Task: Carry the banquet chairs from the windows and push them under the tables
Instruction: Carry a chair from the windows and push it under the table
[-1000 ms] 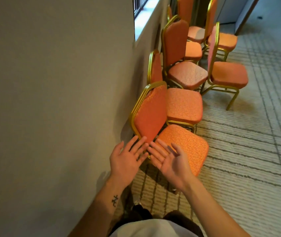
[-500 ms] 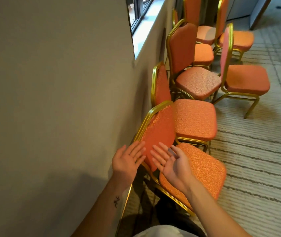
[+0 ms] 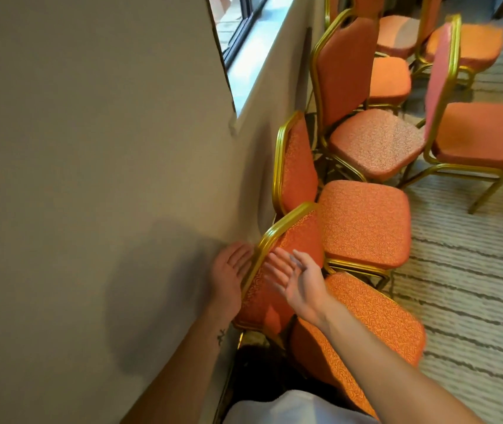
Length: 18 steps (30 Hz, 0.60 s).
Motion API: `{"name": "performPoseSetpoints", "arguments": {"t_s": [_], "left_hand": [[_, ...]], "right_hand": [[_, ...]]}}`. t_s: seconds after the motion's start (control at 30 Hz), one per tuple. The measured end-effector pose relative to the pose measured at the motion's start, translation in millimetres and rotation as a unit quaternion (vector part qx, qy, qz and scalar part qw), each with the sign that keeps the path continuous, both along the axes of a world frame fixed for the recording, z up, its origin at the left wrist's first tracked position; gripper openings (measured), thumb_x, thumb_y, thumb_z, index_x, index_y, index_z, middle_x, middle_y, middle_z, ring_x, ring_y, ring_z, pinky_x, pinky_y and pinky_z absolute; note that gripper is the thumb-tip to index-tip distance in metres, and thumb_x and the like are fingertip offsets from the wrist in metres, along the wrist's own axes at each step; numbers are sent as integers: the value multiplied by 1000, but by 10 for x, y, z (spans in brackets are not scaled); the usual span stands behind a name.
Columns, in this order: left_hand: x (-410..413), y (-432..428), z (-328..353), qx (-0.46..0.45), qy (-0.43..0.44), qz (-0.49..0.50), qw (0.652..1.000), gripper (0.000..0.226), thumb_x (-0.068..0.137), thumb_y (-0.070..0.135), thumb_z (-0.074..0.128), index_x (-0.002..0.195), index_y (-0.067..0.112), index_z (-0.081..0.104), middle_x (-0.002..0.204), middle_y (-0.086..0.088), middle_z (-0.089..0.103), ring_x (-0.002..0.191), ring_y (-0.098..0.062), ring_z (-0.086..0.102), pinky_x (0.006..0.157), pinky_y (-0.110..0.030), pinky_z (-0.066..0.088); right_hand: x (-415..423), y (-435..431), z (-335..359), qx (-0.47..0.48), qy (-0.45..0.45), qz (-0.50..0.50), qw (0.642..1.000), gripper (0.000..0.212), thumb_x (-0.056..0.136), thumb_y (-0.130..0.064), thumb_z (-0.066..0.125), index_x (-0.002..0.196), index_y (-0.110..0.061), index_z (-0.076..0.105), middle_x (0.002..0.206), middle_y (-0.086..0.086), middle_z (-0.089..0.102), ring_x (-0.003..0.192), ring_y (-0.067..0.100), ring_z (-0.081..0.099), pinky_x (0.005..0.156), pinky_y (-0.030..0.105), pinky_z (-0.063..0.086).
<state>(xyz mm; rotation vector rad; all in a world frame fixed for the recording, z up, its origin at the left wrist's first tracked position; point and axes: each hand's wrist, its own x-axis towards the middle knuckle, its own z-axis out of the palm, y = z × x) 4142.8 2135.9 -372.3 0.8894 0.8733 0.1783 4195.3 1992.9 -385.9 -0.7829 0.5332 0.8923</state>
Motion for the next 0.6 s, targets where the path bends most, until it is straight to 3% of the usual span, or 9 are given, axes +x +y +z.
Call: {"name": "performPoseSetpoints", "arguments": {"t_s": [0.1, 0.33, 0.5, 0.6], "left_hand": [[221, 22, -46, 5, 26, -20, 999, 39, 108, 26, 35, 122, 8, 67, 120, -11, 74, 121, -25, 65, 113, -43, 43], [392, 55, -64, -3, 40, -67, 997, 39, 106, 23, 38, 124, 4, 67, 122, -12, 73, 123, -26, 64, 112, -42, 44], [420, 147, -16, -21, 55, -109, 992, 43, 108, 29, 36, 129, 5, 65, 127, -11, 72, 127, -26, 61, 115, -44, 41], [424, 171, 37, -12, 68, -153, 986, 46, 106, 34, 37, 132, 8, 65, 130, -9, 70, 129, -25, 59, 118, -46, 36]], "right_hand": [[89, 118, -83, -21, 6, -11, 1000, 45, 103, -37, 43, 136, -14, 62, 138, 9, 63, 133, 25, 53, 103, 41, 46], [118, 220, -121, -22, 16, -27, 999, 44, 103, -33, 44, 140, -15, 58, 145, 6, 57, 139, 20, 46, 123, 47, 28], [79, 256, -166, 5, 24, -60, 998, 49, 98, -32, 50, 144, -14, 54, 150, 5, 54, 142, 19, 45, 124, 48, 26], [44, 241, -120, 7, 2, -63, 998, 63, 85, -37, 59, 143, -14, 56, 147, 6, 57, 140, 20, 47, 123, 46, 27]]}}
